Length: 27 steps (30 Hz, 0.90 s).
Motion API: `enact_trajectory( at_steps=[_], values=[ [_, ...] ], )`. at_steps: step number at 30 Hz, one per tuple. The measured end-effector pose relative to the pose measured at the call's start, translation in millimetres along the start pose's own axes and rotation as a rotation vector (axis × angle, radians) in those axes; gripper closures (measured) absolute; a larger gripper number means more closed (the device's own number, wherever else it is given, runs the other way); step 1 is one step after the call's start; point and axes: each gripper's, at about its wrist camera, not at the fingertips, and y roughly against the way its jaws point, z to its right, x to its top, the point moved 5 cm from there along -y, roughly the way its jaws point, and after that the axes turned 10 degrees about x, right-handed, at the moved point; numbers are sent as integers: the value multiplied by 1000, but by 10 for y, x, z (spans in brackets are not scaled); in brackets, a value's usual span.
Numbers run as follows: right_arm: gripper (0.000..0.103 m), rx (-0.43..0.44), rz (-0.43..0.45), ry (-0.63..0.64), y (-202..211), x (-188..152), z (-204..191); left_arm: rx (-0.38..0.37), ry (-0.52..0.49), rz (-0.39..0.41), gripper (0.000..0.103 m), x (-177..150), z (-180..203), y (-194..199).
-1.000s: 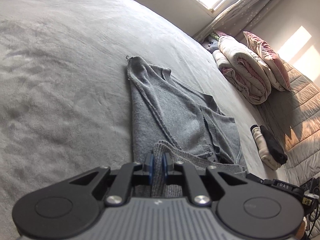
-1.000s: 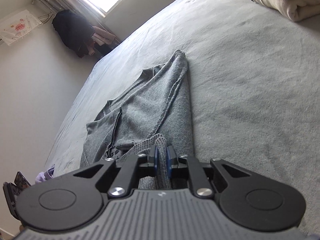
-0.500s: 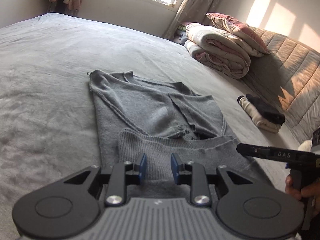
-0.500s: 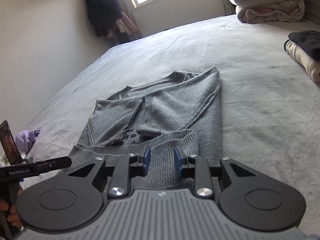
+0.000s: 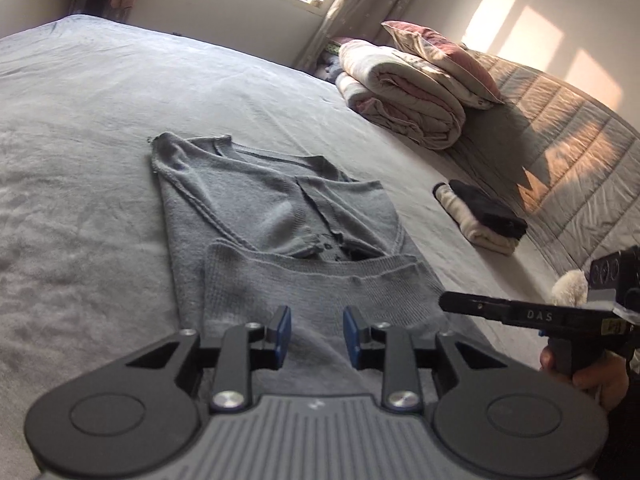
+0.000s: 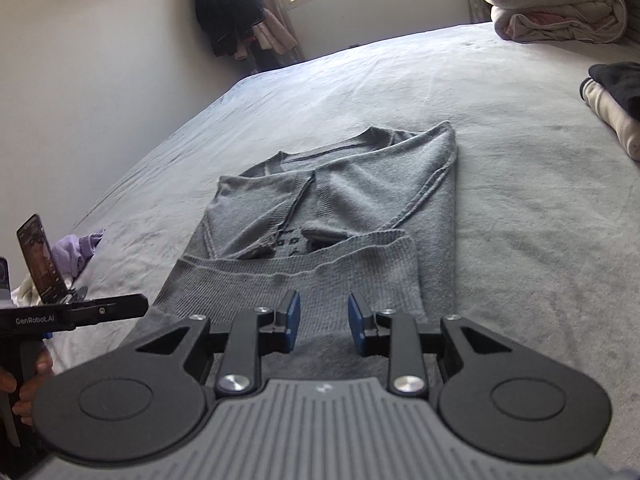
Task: Fold clothes
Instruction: 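Lay the hem on the sweater body and open both grippers, then grasp the folded hem edge with both grippers and lift it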
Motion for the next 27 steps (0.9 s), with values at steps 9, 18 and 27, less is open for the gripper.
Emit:
enact_trajectory(
  at_steps=[9,18,27],
  values=[
    [72,-43,-57,19,124,-367,-25,39,-40,-80,74,-330,-2,37],
    [70,-59,-37,-66,524,-332,173,86,25,-110,66,-365,-321,406],
    [61,-51,-49,-233,790,-387,429,-28,237,-246,53,-428,-610,521]
  ],
)
